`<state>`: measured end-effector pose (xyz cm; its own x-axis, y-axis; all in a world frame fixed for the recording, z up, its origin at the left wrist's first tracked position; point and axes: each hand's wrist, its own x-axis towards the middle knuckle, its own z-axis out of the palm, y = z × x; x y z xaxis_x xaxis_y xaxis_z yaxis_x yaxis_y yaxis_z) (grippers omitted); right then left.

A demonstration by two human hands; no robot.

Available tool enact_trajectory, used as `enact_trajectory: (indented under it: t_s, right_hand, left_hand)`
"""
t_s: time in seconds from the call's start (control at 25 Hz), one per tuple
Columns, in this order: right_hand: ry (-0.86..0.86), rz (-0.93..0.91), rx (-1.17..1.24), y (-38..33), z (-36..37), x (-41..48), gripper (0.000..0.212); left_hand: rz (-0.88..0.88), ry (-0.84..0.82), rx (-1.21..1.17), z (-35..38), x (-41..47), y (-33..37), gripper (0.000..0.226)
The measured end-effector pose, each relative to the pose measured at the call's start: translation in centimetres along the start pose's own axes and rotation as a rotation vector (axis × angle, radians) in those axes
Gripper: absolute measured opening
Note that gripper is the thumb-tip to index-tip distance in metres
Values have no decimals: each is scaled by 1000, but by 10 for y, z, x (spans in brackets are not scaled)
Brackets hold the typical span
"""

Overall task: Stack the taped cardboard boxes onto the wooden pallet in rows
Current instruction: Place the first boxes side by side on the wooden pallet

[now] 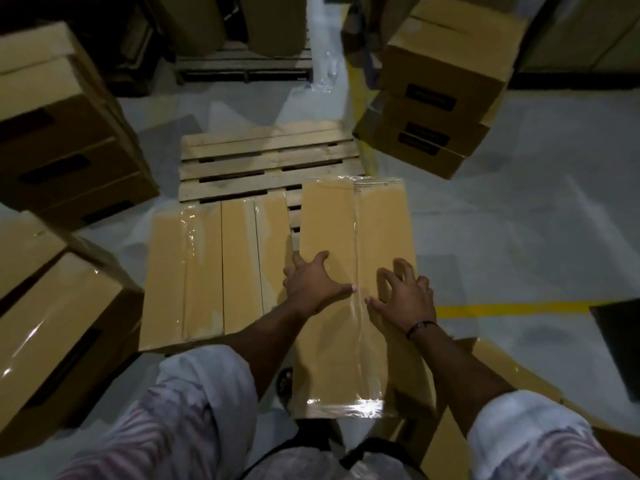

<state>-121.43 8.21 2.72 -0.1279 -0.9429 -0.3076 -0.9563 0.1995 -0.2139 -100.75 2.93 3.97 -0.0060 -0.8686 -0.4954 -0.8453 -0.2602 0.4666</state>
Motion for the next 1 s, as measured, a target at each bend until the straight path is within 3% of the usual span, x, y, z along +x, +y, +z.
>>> enact_trajectory:
  t_s: [0.36, 0.64, 1.0]
  right_hand:
    - [-40, -55, -80, -34, -22, 128, 74]
    - [-181, -126, -114, -13, 61, 235, 83]
    - [-302, -148, -21, 27, 173, 364, 85]
  left_hand:
    - [-60, -15, -98, -36, 107, -2, 110]
    - [-216, -44, -174, 22, 207, -23, 108]
    - [-275, -73, -117, 105, 341, -47, 114]
